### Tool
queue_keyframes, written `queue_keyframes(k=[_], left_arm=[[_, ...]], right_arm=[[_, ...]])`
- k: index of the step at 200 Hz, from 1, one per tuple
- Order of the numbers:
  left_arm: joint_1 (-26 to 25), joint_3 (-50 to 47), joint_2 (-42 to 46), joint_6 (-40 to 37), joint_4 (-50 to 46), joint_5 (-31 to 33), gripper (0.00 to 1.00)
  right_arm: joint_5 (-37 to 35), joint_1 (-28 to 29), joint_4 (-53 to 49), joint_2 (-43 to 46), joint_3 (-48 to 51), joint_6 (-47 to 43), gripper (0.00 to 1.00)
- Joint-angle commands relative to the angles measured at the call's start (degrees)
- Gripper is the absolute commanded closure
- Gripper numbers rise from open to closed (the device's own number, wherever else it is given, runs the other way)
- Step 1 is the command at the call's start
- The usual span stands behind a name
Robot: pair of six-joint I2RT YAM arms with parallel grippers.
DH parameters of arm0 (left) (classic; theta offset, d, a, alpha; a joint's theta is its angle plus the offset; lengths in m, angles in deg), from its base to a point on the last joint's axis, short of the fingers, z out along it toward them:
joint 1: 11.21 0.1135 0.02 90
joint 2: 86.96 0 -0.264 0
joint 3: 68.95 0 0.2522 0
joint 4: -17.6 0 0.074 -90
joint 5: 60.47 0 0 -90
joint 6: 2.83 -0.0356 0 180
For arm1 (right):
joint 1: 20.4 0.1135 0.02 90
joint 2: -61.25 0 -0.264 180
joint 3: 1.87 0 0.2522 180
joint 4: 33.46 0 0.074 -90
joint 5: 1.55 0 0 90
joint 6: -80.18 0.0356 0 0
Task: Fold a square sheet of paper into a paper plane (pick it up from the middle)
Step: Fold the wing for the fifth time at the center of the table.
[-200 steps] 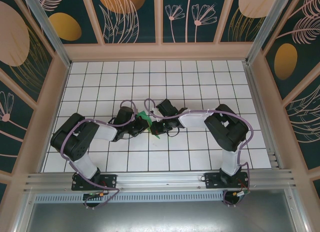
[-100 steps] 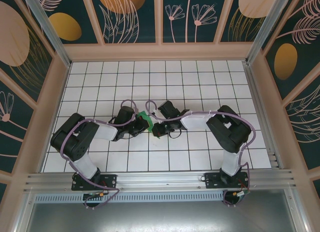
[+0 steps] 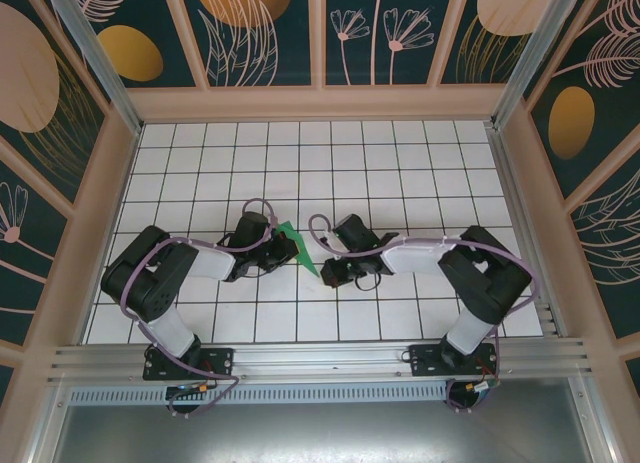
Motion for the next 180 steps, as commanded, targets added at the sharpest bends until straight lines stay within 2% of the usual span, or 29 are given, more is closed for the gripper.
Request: queue_keyframes(k=[1,23,50,121,180], left_arm=[[-0.19,-2.66,-6.63,-4.22,-13.81,14.72,1.00],[-0.14,-2.05,-6.11,-4.77,-13.51,14.37,1.00],[-0.13,-1.43,-5.31,-4.82,-13.45,14.27,1.00],[-0.12,-1.72,-3.98,-4.34,-13.16,13.57,1.00],[-0.18,-2.22,-3.21,-3.36,-15.22,16.73,1.00]], right_arm=[[-4.00,0.15,-1.64,6.10,-0.35,3.74,1.00],[-5.07,0.41,3.23,7.14,-1.69,8.19,1.00],[-4.22,0.63,9.38,2.86,-3.51,11.72,1.00],[-0.51,0.97,7.54,-11.35,-14.22,10.97,1.00],[0.03,1.34,5.43,-12.26,-10.27,7.65,1.00]])
